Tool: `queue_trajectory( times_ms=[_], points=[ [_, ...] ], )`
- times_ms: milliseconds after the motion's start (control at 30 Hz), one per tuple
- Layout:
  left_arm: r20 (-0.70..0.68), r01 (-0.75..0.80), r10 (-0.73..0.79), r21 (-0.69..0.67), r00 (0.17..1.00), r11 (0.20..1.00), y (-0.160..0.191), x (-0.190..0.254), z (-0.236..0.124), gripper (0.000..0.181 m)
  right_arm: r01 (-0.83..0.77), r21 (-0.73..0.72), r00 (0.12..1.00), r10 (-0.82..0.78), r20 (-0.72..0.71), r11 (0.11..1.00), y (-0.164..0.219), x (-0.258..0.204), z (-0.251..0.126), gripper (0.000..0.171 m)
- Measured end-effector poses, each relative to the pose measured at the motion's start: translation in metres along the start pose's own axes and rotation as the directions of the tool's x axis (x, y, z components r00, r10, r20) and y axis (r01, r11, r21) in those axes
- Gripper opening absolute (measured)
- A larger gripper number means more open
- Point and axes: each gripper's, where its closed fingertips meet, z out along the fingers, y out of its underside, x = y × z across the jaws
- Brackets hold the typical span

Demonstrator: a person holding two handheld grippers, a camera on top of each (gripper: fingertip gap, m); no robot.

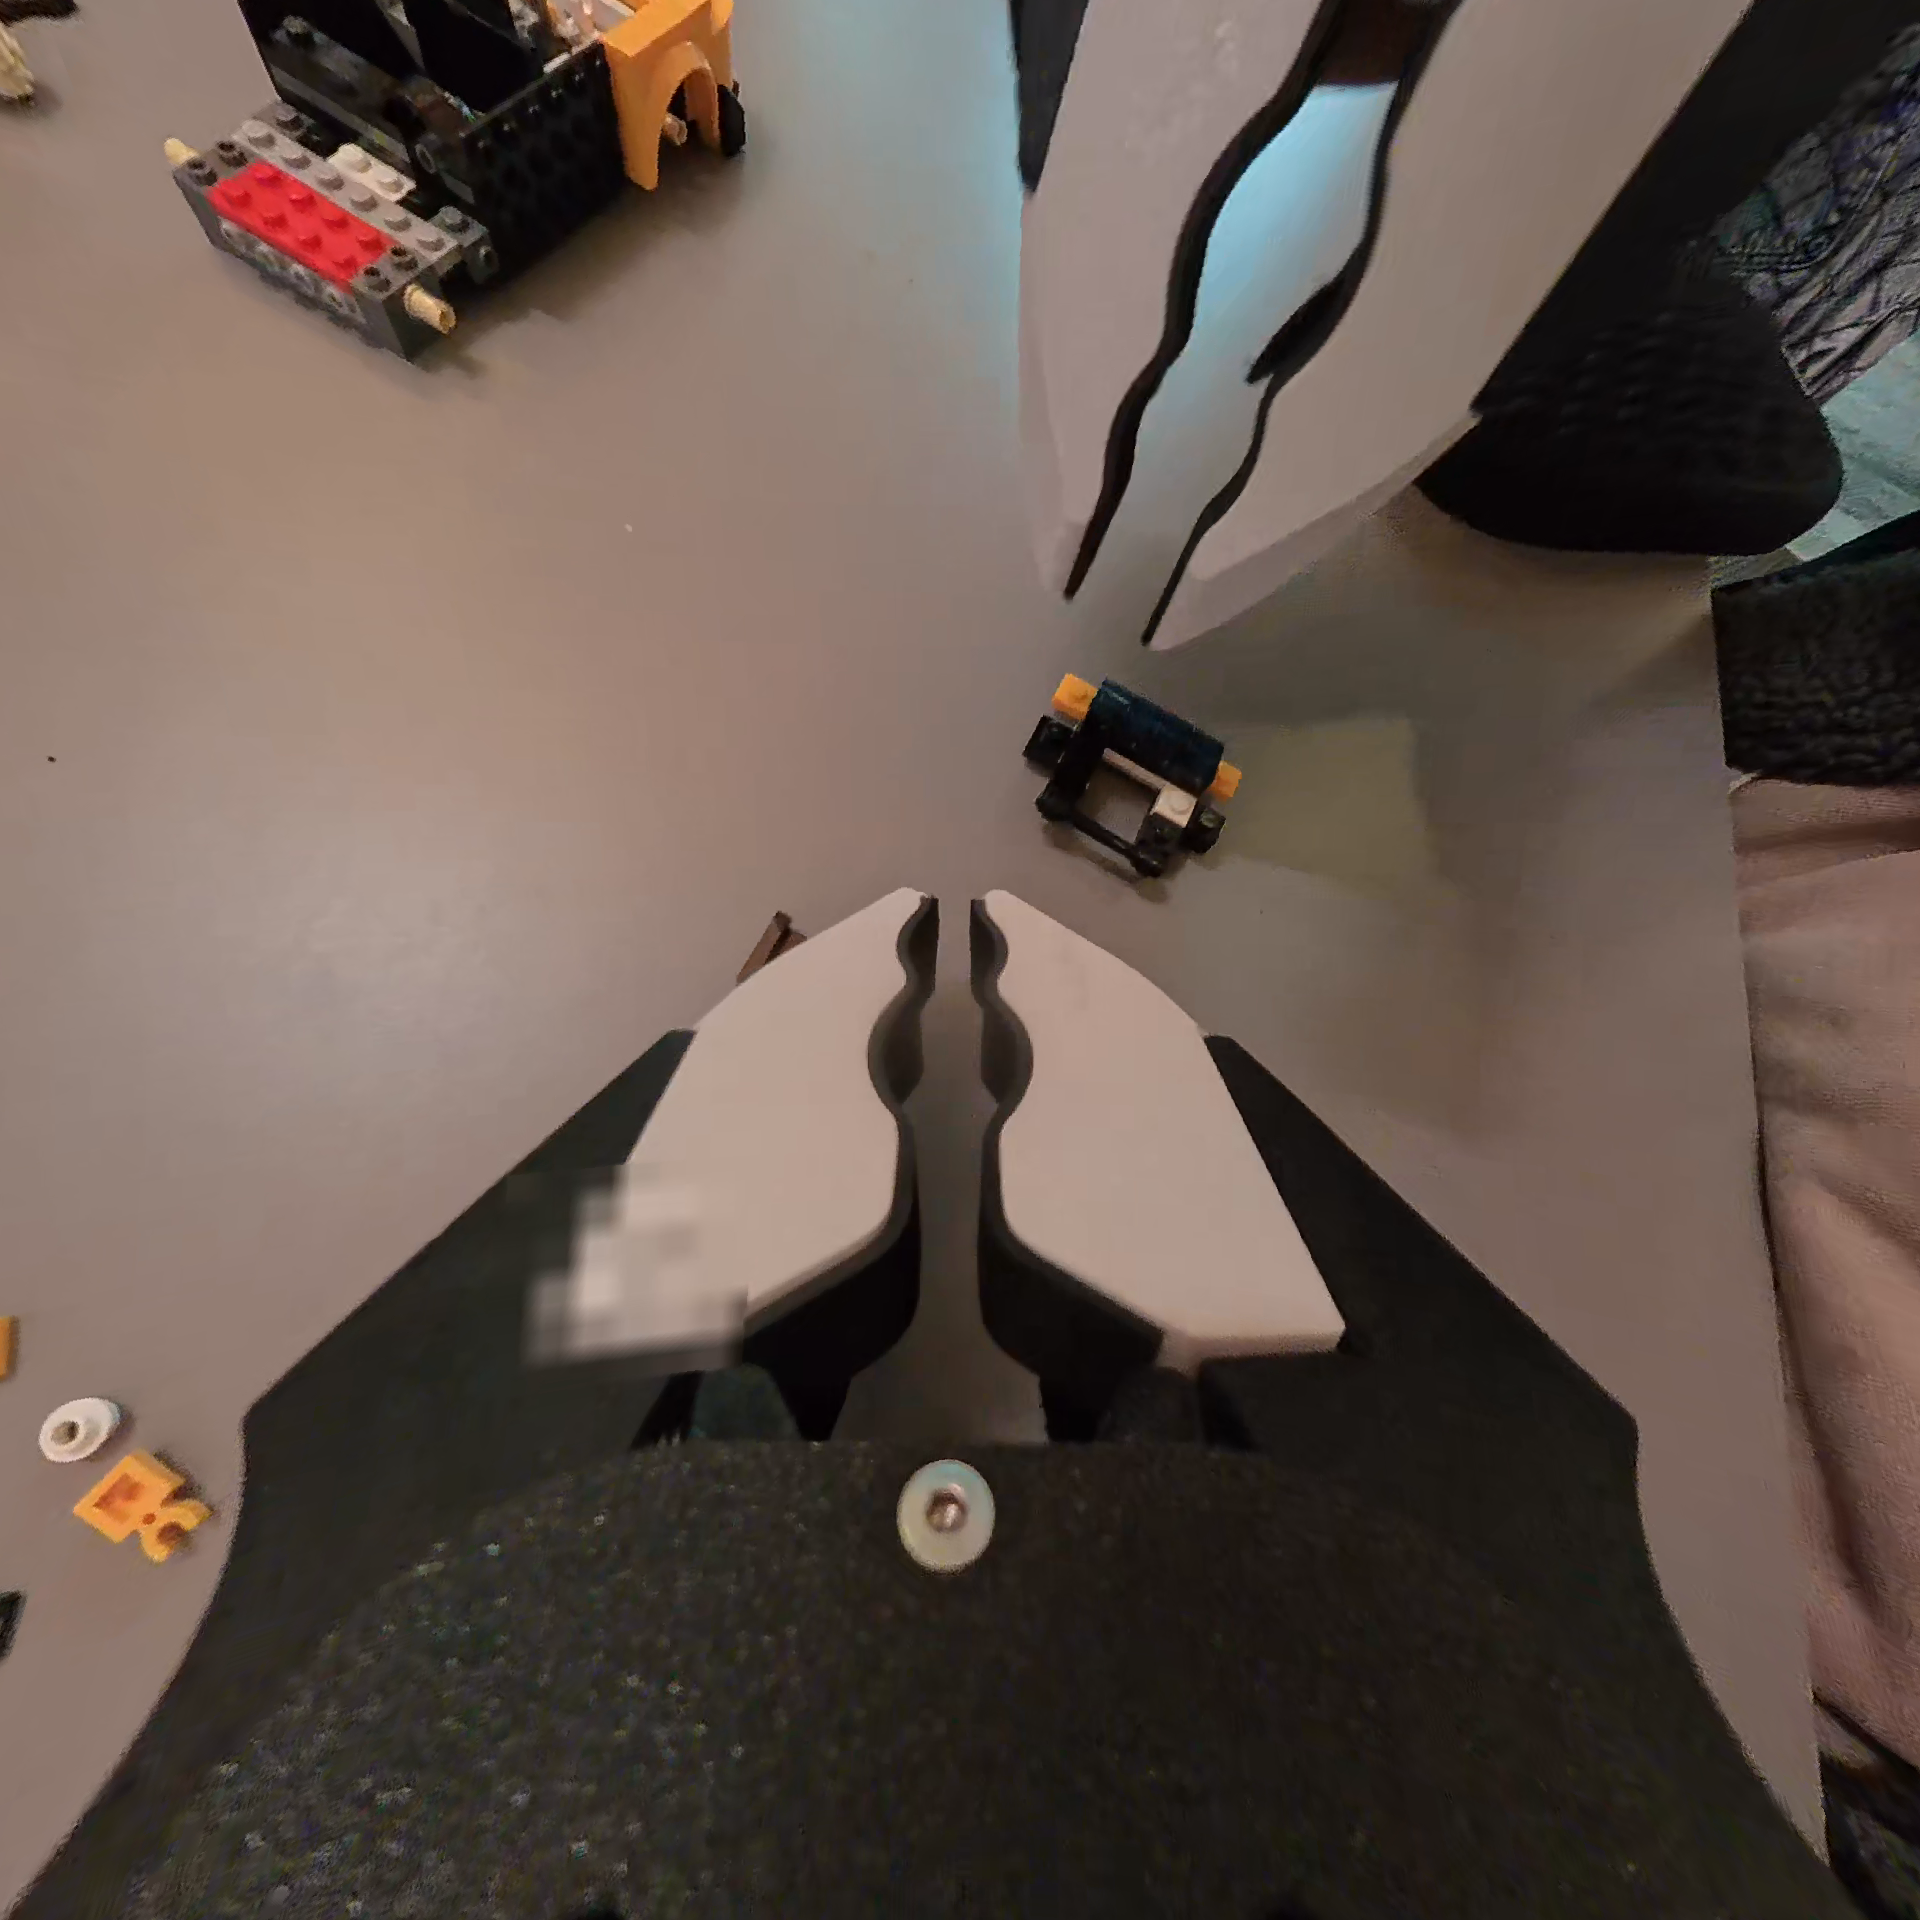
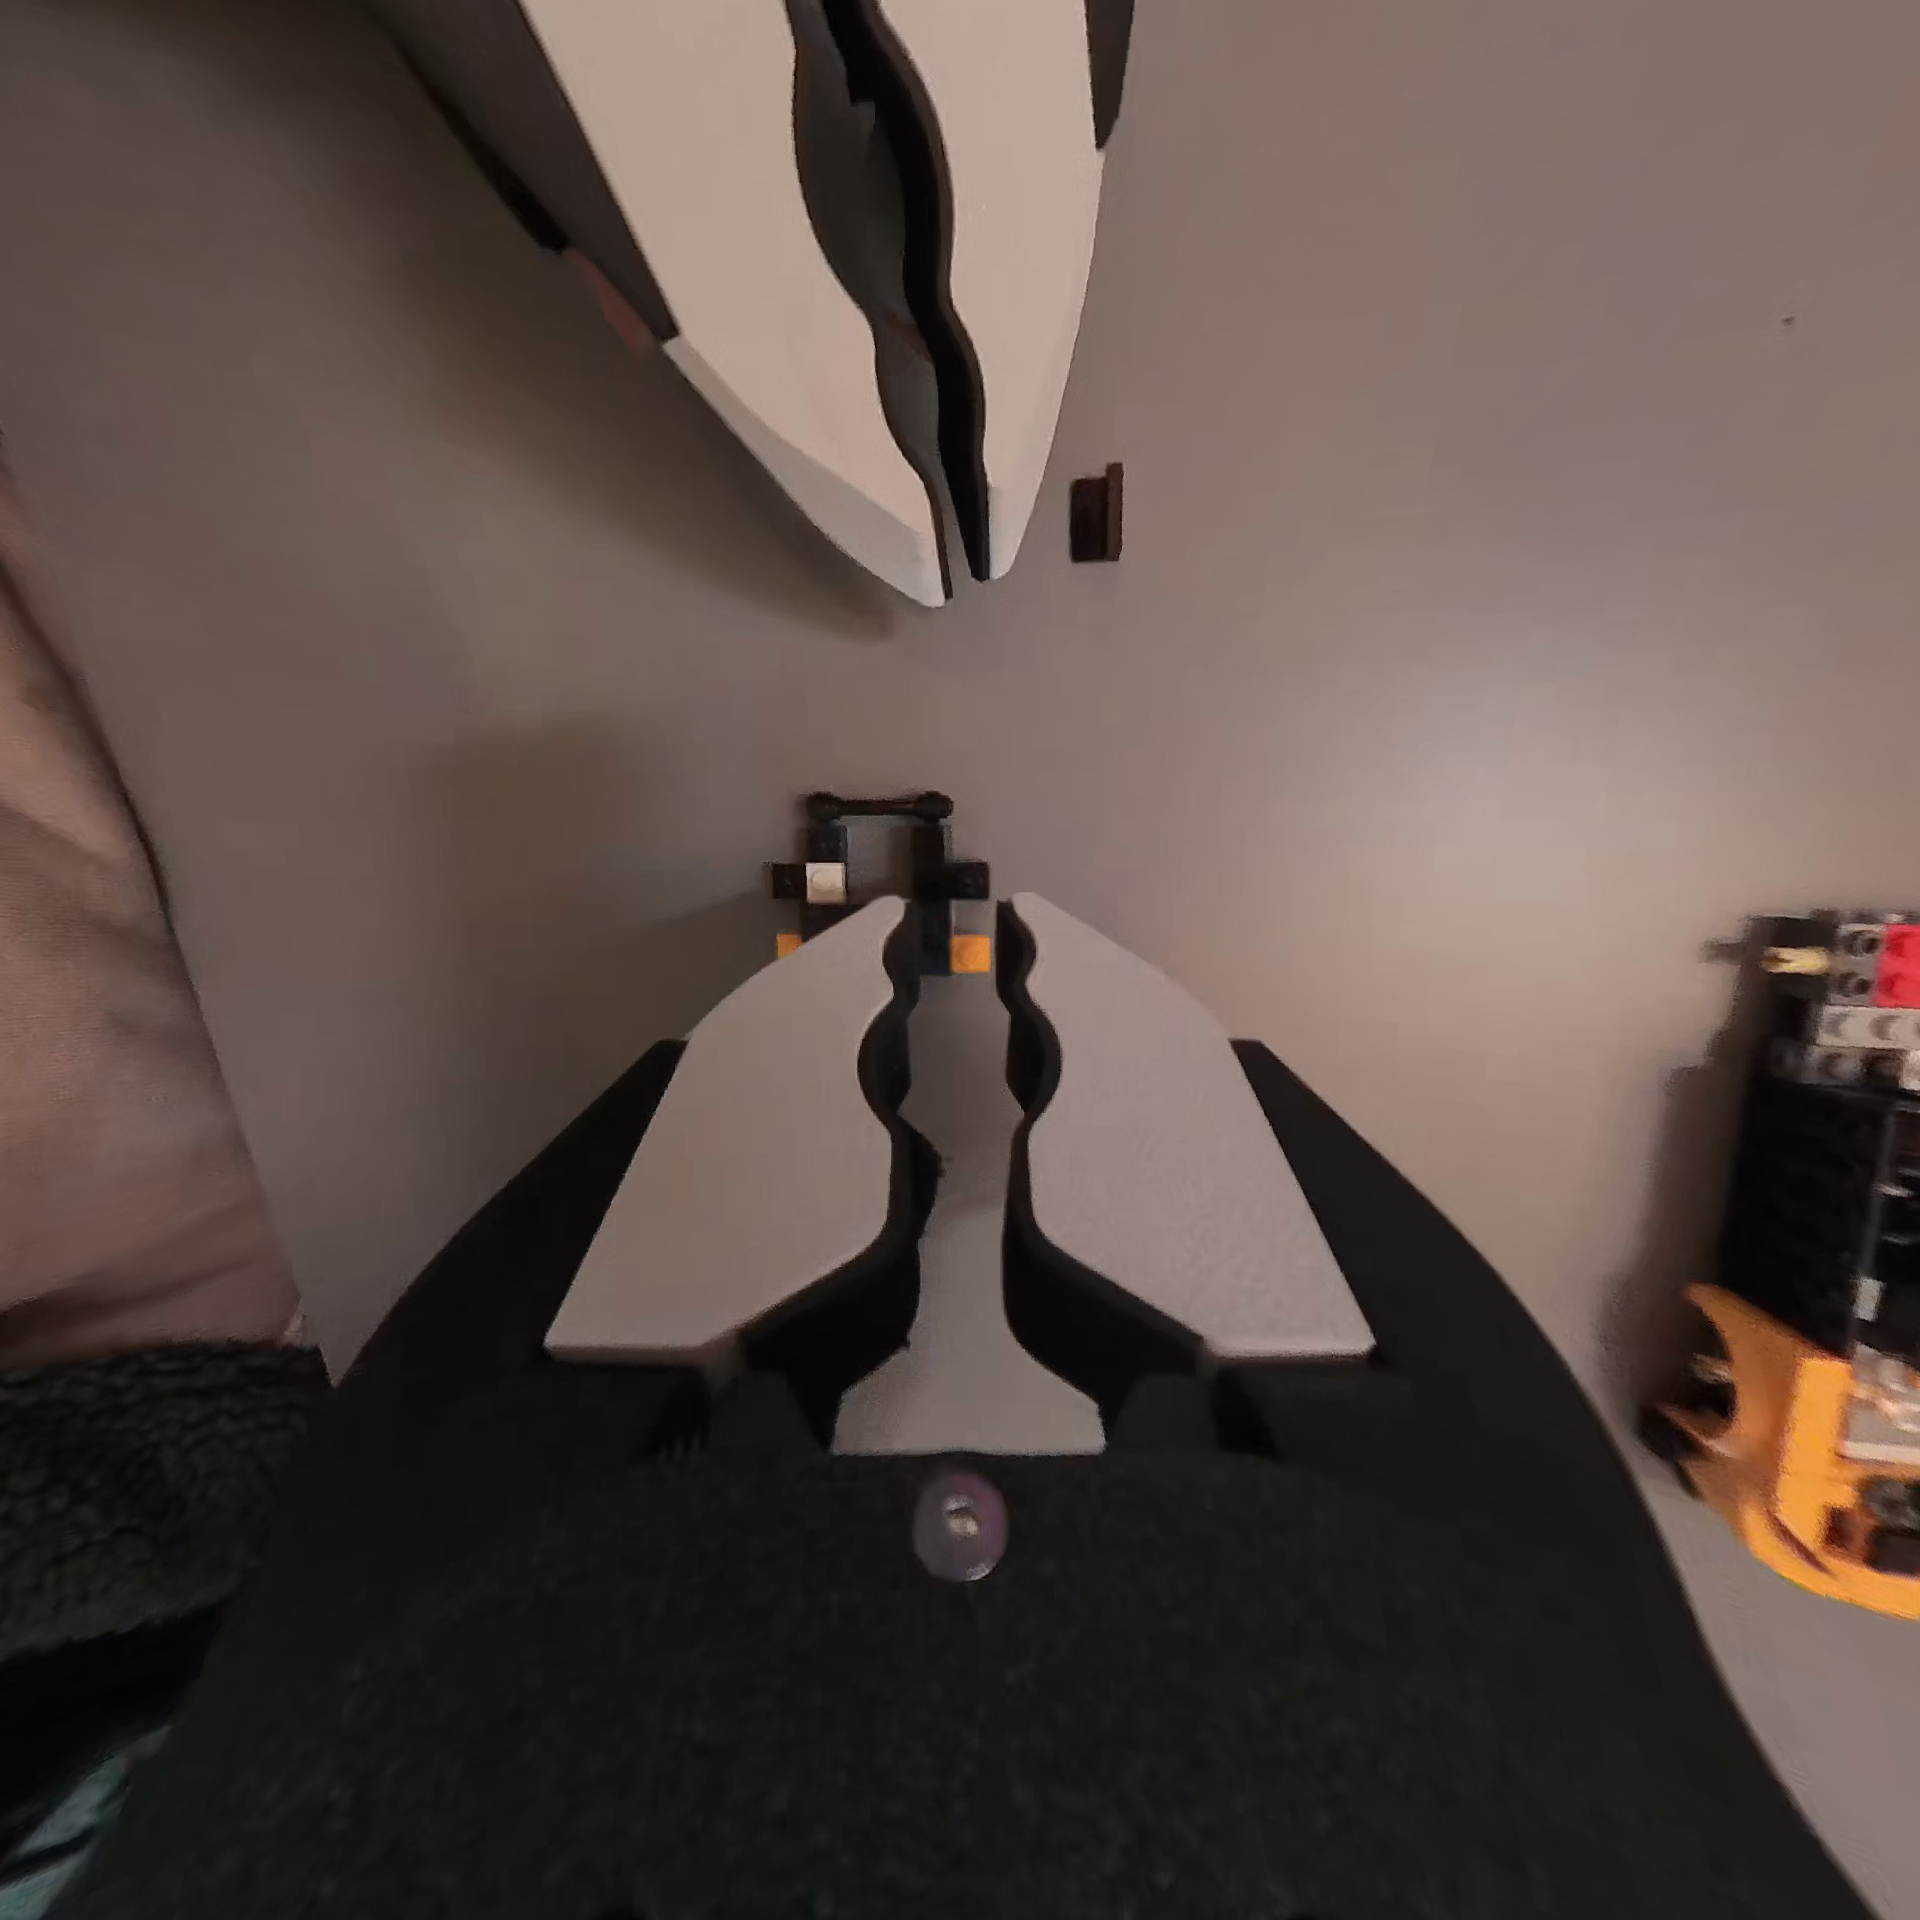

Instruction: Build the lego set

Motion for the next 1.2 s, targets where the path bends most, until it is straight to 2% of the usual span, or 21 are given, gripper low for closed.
queue_trajectory(
  times_ms=[33, 200, 300, 433, 633, 800, 933, 967, 1100, 1200],
  points=[
    [-0.003, -0.009, 0.009, 0.012, 1.000, 1.000, -0.002, 0.002, 0.000, 0.005, -0.015, 0.011, 1.000, 0.015, 0.007, 1.000, -0.001, -0.001, 0.003, 0.013],
    [0.043, -0.033, 0.031, 0.054, 0.999, 0.998, -0.008, -0.002, -0.001, 0.004, 0.005, -0.038, 1.000, -0.005, -0.004, 0.999, 0.000, -0.001, 0.019, 0.012],
    [0.132, -0.045, 0.033, 0.087, 0.991, 0.995, -0.014, -0.017, -0.010, 0.001, 0.036, -0.074, 0.999, -0.037, -0.006, 0.997, 0.001, -0.004, 0.025, 0.007],
    [0.243, -0.071, 0.055, 0.059, 0.968, 0.996, -0.009, -0.038, -0.019, 0.002, 0.068, -0.117, 0.997, -0.071, -0.017, 0.991, 0.003, -0.005, 0.028, 0.001],
    [0.247, -0.059, 0.050, 0.027, 0.968, 0.998, -0.002, -0.043, -0.018, 0.007, 0.146, -0.207, 0.985, -0.162, -0.060, 0.967, 0.002, -0.005, 0.028, 0.001],
    [0.235, -0.072, 0.087, -0.073, 0.968, 0.995, 0.015, -0.043, -0.008, 0.012, 0.140, -0.218, 0.986, -0.156, -0.055, 0.966, 0.002, -0.006, 0.029, 0.001],
    [0.225, -0.095, 0.115, -0.100, 0.968, 0.990, 0.020, -0.043, -0.004, 0.016, 0.151, -0.138, 0.985, -0.161, -0.067, 0.979, -0.001, -0.003, 0.028, 0.001],
    [0.218, -0.098, 0.117, -0.098, 0.969, 0.990, 0.021, -0.042, -0.004, 0.016, 0.150, -0.108, 0.985, -0.157, -0.066, 0.983, -0.003, -0.002, 0.026, 0.007],
    [0.197, -0.125, 0.139, -0.084, 0.971, 0.989, 0.018, -0.042, 0.000, 0.018, 0.150, 0.071, 0.988, -0.147, -0.051, 0.986, -0.021, -0.005, 0.002, 0.010],
    [0.170, -0.163, 0.179, -0.102, 0.969, 0.981, 0.017, -0.043, 0.002, 0.012, 0.118, 0.147, 0.992, -0.111, -0.052, 0.982, -0.017, -0.005, -0.007, 0.011]
  ],
)
